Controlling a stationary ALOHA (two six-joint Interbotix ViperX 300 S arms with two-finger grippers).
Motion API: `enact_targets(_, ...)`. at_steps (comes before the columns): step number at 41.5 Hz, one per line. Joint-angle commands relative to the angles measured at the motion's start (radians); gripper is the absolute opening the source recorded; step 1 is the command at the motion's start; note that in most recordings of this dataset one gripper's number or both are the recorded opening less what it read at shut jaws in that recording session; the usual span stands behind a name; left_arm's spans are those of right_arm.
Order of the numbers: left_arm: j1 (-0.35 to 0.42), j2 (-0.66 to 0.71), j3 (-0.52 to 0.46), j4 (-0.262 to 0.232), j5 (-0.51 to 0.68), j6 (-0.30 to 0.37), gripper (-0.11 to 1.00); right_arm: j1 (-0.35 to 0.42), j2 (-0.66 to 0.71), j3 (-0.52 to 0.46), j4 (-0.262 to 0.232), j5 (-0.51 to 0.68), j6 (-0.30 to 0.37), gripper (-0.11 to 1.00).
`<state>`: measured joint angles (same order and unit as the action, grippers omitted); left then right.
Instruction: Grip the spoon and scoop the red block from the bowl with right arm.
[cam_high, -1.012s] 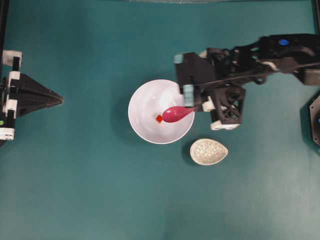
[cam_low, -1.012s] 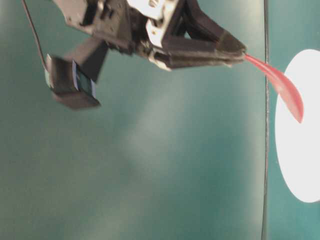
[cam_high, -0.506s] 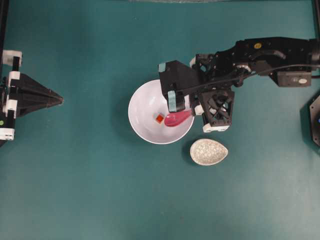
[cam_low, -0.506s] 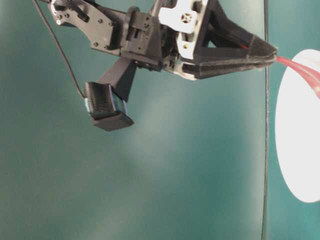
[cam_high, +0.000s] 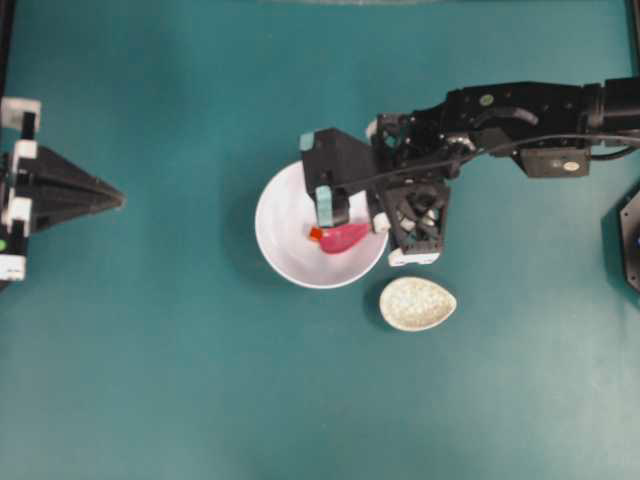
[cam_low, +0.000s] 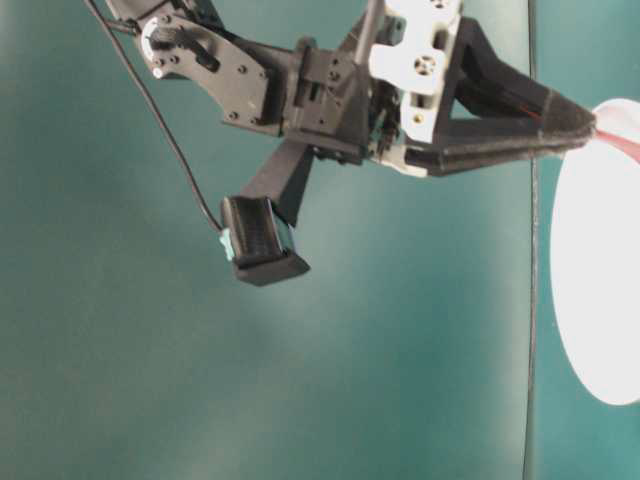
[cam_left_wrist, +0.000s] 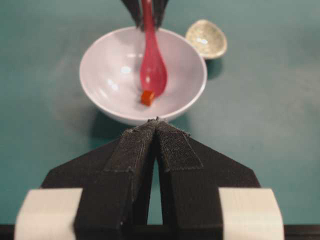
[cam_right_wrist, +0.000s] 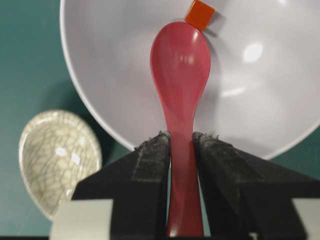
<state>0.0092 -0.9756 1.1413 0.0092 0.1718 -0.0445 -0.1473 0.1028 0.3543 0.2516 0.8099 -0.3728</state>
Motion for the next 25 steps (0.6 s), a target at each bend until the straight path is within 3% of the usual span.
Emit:
enact_targets(1,0.002,0.003,-0.015,0.002,-0.005,0.002,0.0,-0.002,-0.002,-0.038,-0.005,-0.026,0.002,0.25)
enact_targets(14,0.002,0.003,-0.017,0.002,-0.006,0.0,0.0,-0.009,0.038,-0.101,-0.041,-0.072,0.008,0.25)
enact_targets(25,0.002,0.0,-0.017,0.002,-0.005,0.0,0.0,-0.032,0.031,-0.1,-0.043,-0.064,0.067,0.25)
